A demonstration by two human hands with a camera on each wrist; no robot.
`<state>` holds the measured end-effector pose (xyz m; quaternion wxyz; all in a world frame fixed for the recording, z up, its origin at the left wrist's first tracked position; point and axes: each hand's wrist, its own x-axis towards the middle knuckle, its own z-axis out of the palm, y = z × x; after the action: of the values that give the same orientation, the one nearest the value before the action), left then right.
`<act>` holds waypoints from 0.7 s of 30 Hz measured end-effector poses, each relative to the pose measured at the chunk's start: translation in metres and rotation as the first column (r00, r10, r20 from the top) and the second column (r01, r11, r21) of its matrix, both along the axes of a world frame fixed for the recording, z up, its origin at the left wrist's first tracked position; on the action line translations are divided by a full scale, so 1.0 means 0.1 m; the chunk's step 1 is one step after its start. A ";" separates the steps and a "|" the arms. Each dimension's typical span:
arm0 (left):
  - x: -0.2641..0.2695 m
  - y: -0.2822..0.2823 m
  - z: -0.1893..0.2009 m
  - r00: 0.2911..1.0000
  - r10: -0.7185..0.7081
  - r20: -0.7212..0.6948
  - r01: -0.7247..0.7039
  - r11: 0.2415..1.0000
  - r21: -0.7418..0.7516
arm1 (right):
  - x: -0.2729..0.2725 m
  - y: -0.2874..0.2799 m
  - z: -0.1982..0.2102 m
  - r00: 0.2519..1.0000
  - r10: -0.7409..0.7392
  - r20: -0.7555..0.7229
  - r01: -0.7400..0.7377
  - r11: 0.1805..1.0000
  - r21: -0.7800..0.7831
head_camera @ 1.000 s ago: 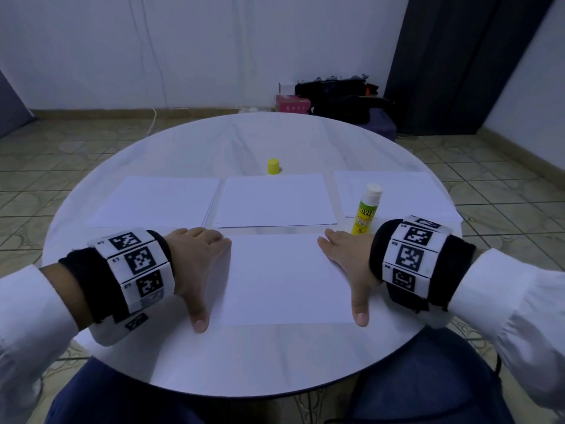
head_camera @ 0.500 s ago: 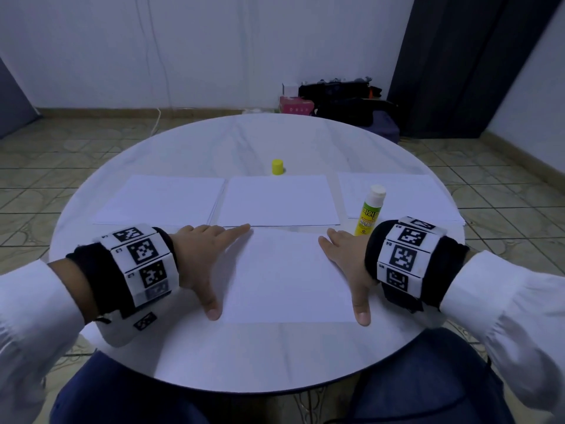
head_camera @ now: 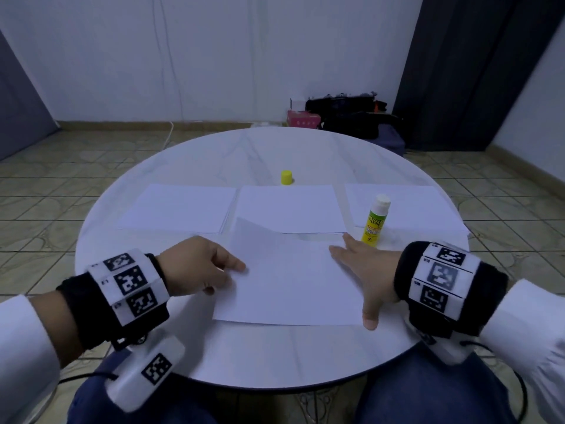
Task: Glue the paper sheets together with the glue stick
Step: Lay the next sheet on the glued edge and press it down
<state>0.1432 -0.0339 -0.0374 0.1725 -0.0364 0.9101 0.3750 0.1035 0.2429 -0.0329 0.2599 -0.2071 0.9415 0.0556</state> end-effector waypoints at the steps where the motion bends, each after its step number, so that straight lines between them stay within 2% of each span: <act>1: 0.01 -0.03 0.01 0.998 0.014 -0.054 -0.016 1.000 -0.025 | 0.03 0.01 0.00 0.999 -0.041 0.007 0.041 0.997 -0.072; 3: 0.01 -0.09 0.03 0.987 0.048 -0.154 -0.050 0.999 -0.012 | 0.07 -0.02 -0.01 0.986 -0.167 0.016 0.165 0.952 -0.259; 6: 0.00 -0.22 0.06 0.969 0.114 -0.221 -0.097 0.992 0.085 | 0.06 -0.10 -0.06 0.942 -0.337 0.002 0.292 0.811 -0.507; 9: -0.04 -0.30 0.11 0.954 0.179 -0.241 -0.139 0.975 0.175 | -0.03 -0.21 -0.08 0.878 -0.474 0.069 0.393 0.630 -0.670; 11: -0.13 -0.33 0.14 0.943 0.223 -0.249 -0.169 0.961 0.221 | -0.11 -0.27 -0.06 0.845 -0.522 0.117 0.438 0.550 -0.711; 13: -0.27 -0.32 0.18 0.932 0.230 -0.281 -0.178 0.963 0.201 | -0.20 -0.33 -0.02 0.833 -0.547 0.082 0.437 0.561 -0.703; 15: -0.46 -0.29 0.24 0.921 0.214 -0.325 -0.183 0.975 0.122 | -0.33 -0.42 0.05 0.827 -0.561 0.023 0.432 0.609 -0.666; 18: -0.79 -0.22 0.30 0.933 0.135 -0.334 -0.162 0.985 -0.053 | -0.55 -0.58 0.15 0.810 -0.587 -0.011 0.475 0.667 -0.574; 21: -1.04 -0.10 0.32 0.961 0.046 -0.272 -0.113 0.965 -0.238 | -0.76 -0.72 0.25 0.781 -0.622 -0.058 0.517 0.697 -0.497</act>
<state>0.0390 -0.0438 -0.0049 0.0283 -0.0444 0.9629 0.2648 0.0277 0.1713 -0.0082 0.1015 0.0494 0.9673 -0.2272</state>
